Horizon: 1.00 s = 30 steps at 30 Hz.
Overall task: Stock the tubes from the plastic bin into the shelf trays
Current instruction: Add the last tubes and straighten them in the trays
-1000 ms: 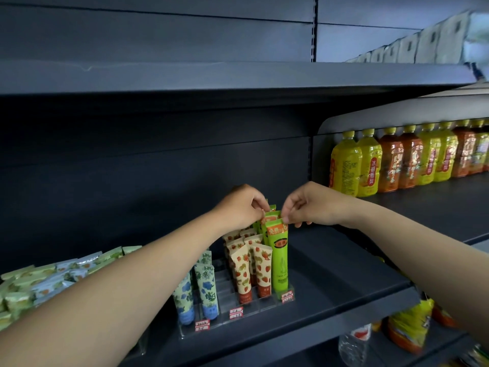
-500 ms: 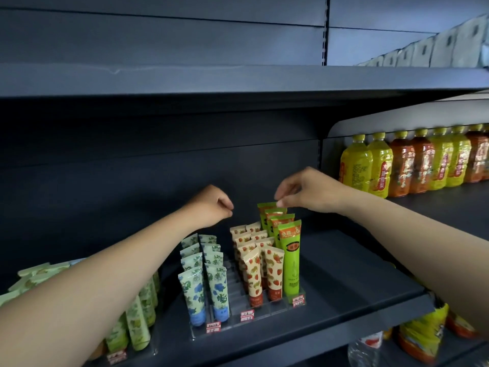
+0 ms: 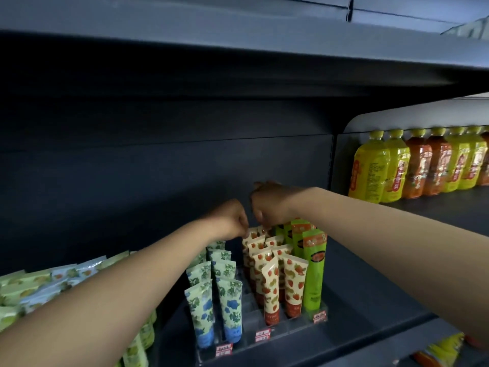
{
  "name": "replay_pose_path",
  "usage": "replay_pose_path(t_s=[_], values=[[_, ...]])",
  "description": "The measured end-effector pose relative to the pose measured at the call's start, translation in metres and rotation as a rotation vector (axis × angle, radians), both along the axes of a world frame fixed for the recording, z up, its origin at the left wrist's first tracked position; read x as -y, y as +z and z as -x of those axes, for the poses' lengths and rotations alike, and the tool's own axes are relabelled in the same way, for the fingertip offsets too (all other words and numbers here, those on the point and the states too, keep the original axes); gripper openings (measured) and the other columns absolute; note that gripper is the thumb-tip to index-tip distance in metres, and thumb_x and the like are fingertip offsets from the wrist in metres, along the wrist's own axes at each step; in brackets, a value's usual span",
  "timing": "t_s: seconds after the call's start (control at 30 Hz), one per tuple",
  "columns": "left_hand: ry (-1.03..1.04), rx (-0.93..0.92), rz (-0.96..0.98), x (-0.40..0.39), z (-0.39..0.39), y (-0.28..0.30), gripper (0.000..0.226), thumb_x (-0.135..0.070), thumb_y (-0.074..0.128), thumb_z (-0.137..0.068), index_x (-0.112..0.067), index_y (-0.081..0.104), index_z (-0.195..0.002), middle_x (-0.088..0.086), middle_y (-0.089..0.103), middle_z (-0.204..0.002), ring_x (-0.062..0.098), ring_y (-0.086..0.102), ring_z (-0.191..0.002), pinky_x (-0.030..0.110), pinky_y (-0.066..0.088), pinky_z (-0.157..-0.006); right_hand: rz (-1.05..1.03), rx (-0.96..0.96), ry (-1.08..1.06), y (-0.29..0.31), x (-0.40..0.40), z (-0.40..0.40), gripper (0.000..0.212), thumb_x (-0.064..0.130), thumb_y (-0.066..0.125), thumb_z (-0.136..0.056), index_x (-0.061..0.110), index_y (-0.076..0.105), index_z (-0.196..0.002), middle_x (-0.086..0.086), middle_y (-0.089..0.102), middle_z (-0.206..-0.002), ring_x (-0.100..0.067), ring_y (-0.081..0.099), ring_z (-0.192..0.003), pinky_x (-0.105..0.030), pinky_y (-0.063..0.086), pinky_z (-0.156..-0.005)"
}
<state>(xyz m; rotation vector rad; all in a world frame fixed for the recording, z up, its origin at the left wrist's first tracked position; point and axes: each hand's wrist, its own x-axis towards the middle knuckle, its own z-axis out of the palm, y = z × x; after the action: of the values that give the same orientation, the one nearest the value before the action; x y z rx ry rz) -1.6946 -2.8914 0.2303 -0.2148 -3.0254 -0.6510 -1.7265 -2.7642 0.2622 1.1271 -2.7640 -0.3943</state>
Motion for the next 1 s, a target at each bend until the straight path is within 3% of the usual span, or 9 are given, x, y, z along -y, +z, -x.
replay_pose_path(t_s=[0.13, 0.27, 0.43, 0.5, 0.73, 0.83, 1.0], values=[[0.015, -0.017, 0.005, 0.003, 0.002, -0.005, 0.009, -0.014, 0.070, -0.082, -0.012, 0.070, -0.091, 0.000, 0.065, -0.093, 0.012, 0.055, -0.084, 0.023, 0.041, -0.073, -0.014, 0.016, -0.018, -0.001, 0.002, -0.004, 0.013, 0.018, 0.062, -0.086, 0.014, 0.068, -0.096, -0.009, 0.051, -0.119, -0.028, 0.051, -0.108, -0.029, 0.043, -0.088], [0.013, -0.030, -0.008, 0.006, 0.002, -0.005, 0.011, -0.012, 0.069, -0.082, -0.010, 0.072, -0.093, 0.002, 0.068, -0.098, 0.012, 0.055, -0.084, 0.022, 0.040, -0.073, -0.027, 0.068, -0.027, 0.001, 0.004, -0.005, 0.011, 0.018, 0.062, -0.086, 0.013, 0.068, -0.094, -0.007, 0.063, -0.107, -0.022, 0.057, -0.096, -0.027, 0.046, -0.080], [-0.018, -0.016, -0.010, 0.005, -0.003, -0.001, 0.009, -0.010, 0.069, -0.082, -0.008, 0.073, -0.090, 0.000, 0.066, -0.090, 0.010, 0.054, -0.081, 0.021, 0.038, -0.072, -0.046, 0.067, -0.034, 0.003, 0.003, -0.007, 0.015, 0.020, 0.063, -0.087, 0.011, 0.069, -0.097, -0.005, 0.066, -0.108, -0.021, 0.058, -0.102, -0.027, 0.045, -0.081], [-0.013, -0.043, -0.020, 0.004, -0.007, 0.004, 0.009, -0.010, 0.069, -0.082, -0.009, 0.074, -0.089, 0.000, 0.067, -0.088, 0.011, 0.056, -0.081, 0.022, 0.040, -0.072, -0.024, 0.066, -0.026, 0.008, 0.000, -0.010, 0.014, 0.022, 0.065, -0.085, 0.012, 0.070, -0.094, -0.003, 0.068, -0.105, -0.021, 0.059, -0.101, -0.031, 0.049, -0.086], [-0.099, -0.106, -0.056, 0.002, -0.028, 0.004, 0.007, -0.021, 0.070, -0.081, -0.018, 0.076, -0.079, -0.003, 0.072, -0.079, 0.016, 0.065, -0.077, 0.029, 0.050, -0.072, -0.087, 0.107, 0.013, 0.017, -0.011, -0.029, 0.002, 0.022, 0.067, -0.079, 0.023, 0.068, -0.077, 0.001, 0.070, -0.092, -0.018, 0.063, -0.083, -0.034, 0.054, -0.079], [-0.097, -0.072, -0.053, -0.001, -0.029, 0.000, 0.006, -0.017, 0.070, -0.080, -0.015, 0.076, -0.080, -0.008, 0.070, -0.076, 0.011, 0.064, -0.077, 0.028, 0.051, -0.072, -0.125, 0.068, 0.029, 0.013, -0.010, -0.032, 0.002, 0.021, 0.066, -0.078, 0.022, 0.067, -0.079, -0.001, 0.069, -0.095, -0.020, 0.061, -0.085, -0.034, 0.053, -0.078], [-0.092, -0.066, -0.064, 0.000, -0.028, 0.000, 0.008, -0.010, 0.069, -0.080, -0.012, 0.077, -0.082, -0.020, 0.064, -0.068, -0.002, 0.055, -0.064, 0.014, 0.039, -0.058, -0.149, 0.099, 0.004, 0.011, -0.006, -0.033, 0.011, 0.021, 0.065, -0.082, 0.013, 0.071, -0.088, -0.005, 0.069, -0.096, -0.023, 0.061, -0.088, -0.030, 0.049, -0.074]])
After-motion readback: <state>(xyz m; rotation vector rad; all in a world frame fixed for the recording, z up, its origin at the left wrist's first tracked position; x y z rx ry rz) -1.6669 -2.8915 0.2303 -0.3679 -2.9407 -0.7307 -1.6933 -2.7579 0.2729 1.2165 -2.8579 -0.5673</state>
